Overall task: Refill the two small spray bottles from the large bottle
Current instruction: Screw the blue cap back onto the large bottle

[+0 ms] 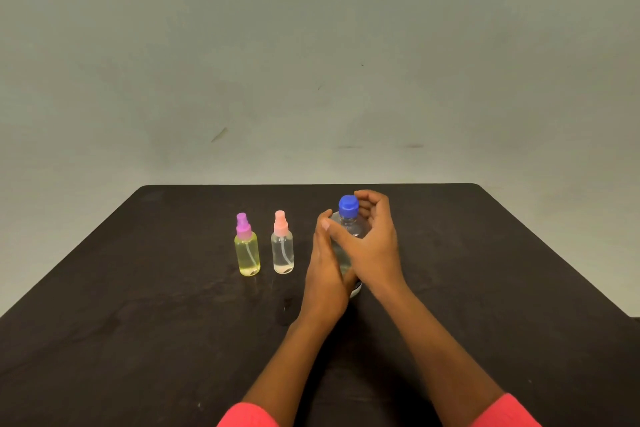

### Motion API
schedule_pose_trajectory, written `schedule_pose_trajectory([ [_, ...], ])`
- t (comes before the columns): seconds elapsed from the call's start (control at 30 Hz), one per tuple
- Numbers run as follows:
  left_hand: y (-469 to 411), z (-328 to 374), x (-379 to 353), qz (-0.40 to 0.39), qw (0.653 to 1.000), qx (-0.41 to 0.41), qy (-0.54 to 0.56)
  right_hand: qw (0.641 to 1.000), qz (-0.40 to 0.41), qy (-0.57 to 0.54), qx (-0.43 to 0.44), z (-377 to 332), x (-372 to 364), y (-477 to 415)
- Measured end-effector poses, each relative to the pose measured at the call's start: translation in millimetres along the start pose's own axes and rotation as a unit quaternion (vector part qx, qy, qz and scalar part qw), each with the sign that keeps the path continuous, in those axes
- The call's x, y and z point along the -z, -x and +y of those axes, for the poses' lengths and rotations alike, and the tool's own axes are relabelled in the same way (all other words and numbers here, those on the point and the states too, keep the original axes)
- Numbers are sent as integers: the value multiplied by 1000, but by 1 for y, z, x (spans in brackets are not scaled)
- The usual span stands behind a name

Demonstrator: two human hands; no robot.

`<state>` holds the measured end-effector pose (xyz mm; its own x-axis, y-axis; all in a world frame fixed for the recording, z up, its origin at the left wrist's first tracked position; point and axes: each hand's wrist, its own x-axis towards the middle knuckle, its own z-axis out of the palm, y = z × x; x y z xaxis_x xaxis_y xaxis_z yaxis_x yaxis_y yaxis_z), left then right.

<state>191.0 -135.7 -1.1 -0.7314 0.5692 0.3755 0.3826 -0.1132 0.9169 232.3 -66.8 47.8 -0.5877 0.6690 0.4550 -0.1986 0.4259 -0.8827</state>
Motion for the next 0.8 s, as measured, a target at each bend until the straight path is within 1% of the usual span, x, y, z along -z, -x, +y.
schedule_pose_trajectory([
  [0.07,-1,-3,0,6,1000,13,13,999,-36,9,1,3,5,0],
  [0.13,-1,-5,0,13,1000,11,-5,998,-66,13,-12,6,7,0],
  [0.2,-1,-7,-1,17,1000,7,-14,996,-82,10,-38,9,8,1],
  [0.3,0,-7,-2,18,1000,9,-2,992,-100,46,-60,9,8,2],
  [0.43,-1,-7,0,0,999,45,15,991,-90,71,-63,12,6,-2],
  [0.5,1,-9,3,-12,998,49,-29,992,-75,84,-63,17,6,-8],
  [0.6,7,-14,8,-1,994,38,-98,992,-55,97,-58,24,12,-19],
  [0.7,9,-12,12,0,993,22,-115,992,-39,103,-58,28,18,-30],
  [0.8,10,-9,14,6,990,-14,-142,991,-35,111,-61,31,22,-35],
])
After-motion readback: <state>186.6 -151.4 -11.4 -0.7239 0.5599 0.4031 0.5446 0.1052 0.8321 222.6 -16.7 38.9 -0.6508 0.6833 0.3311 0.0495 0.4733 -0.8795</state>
